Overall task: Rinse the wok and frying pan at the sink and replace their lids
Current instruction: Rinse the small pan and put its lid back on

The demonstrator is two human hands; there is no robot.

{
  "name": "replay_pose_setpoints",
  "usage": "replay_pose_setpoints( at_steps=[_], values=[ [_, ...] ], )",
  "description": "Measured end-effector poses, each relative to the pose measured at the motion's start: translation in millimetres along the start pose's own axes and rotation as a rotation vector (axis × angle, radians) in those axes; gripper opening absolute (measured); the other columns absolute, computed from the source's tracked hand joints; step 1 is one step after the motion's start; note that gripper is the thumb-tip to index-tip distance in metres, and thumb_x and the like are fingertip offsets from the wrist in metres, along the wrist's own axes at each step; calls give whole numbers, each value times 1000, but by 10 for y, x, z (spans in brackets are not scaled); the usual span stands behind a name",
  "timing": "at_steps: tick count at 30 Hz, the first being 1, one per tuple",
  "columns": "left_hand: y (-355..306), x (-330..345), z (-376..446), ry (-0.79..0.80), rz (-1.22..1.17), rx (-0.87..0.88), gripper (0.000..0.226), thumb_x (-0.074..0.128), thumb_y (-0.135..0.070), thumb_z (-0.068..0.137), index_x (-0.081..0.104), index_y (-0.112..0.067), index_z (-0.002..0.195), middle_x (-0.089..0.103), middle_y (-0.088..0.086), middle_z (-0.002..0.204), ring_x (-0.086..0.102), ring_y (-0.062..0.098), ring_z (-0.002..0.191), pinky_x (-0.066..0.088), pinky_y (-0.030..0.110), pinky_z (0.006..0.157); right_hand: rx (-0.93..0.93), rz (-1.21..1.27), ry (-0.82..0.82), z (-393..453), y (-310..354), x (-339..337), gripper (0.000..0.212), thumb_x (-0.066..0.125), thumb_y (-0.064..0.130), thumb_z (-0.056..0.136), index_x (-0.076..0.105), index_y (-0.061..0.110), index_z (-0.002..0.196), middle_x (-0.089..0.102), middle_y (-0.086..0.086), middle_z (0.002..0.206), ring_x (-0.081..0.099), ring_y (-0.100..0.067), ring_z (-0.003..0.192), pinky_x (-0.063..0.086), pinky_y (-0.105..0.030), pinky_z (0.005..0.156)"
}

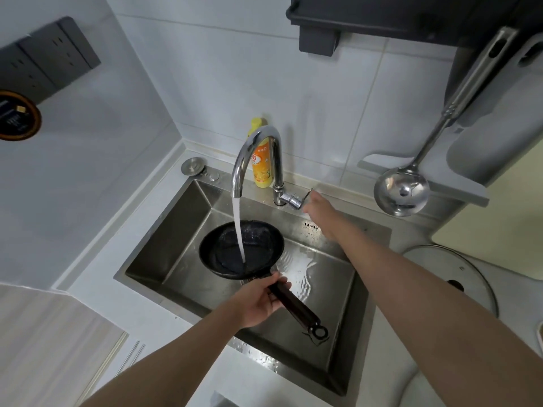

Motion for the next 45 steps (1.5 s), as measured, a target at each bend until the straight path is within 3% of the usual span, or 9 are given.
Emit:
replay_pose_setpoints(
  at_steps=[6,10,15,19,26,30,36,40,45],
  values=[
    [-87,-74,6,-48,43,11,11,55,-8,98,64,-4,92,67,10,86,68,24,93,62,37,78,16,-122,35,115,185,70,85,46,-2,90,6,23,160,34,-10,155,41,-33,136,39,-44,106],
    [-116,-17,11,-199,140,72,12,55,-9,98,60,-4,88,67,8,66,67,19,75,61,31,63,-32,-205,17,-156,76,175,68,50,7,87,29,14,151,57,-6,103,52,-17,77,42,-31,63],
    [-222,119,-24,-409,295,63,6,53,-3,93,51,-6,89,57,12,71,58,16,32,48,23,32,92,-290,286,-569,-439,227,37,38,-1,100,48,-10,135,63,-14,92,67,-17,72,51,-23,64],
    [-284,118,-146,-546,590,-73,6,56,-8,83,55,-10,88,57,7,68,58,17,48,45,19,45,59,-322,79,-948,-828,82,36,44,23,100,63,4,124,67,-16,110,59,-21,86,53,-38,84],
    [-310,253,-309,-706,1016,-56,6,57,-11,78,53,-13,81,50,3,72,48,14,61,37,17,45,27,-266,-66,-1301,-1210,-411,31,48,22,101,68,11,121,70,-6,94,58,-9,66,44,-14,51],
    [-318,339,-289,-676,1053,-62,6,55,-9,80,50,-12,82,48,5,69,46,15,57,35,14,41,17,-457,-306,-1438,-1361,-948,27,55,19,95,68,14,118,68,-10,118,63,-28,108,49,-30,86],
    [-195,535,-288,-613,1015,-124,7,55,-7,79,51,-7,84,52,7,66,49,18,50,37,14,38,153,-842,-728,-1624,-1857,-1833,51,66,43,87,54,25,134,54,-13,135,47,-35,124,42,-41,100],
    [-58,663,-234,-578,1027,-155,17,55,-10,78,53,-6,95,56,10,74,55,19,58,42,19,46,280,-738,-591,-1572,-2179,-1955,53,62,40,91,46,24,139,43,-16,135,54,-38,116,47,-41,91],
    [-5,748,-158,-536,980,-115,13,56,-9,77,55,-5,90,59,11,79,60,24,81,49,26,94,121,-604,-547,-1387,-2262,-1923,34,56,11,94,53,17,127,47,-18,123,62,-37,88,51,-40,80]
  ],
)
Point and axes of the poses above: each hand's wrist, its own z-axis towards the middle knuckle, its own x-axis out of the palm, y = z × x, the point moved 1 cm from there along z, towards the middle knuckle
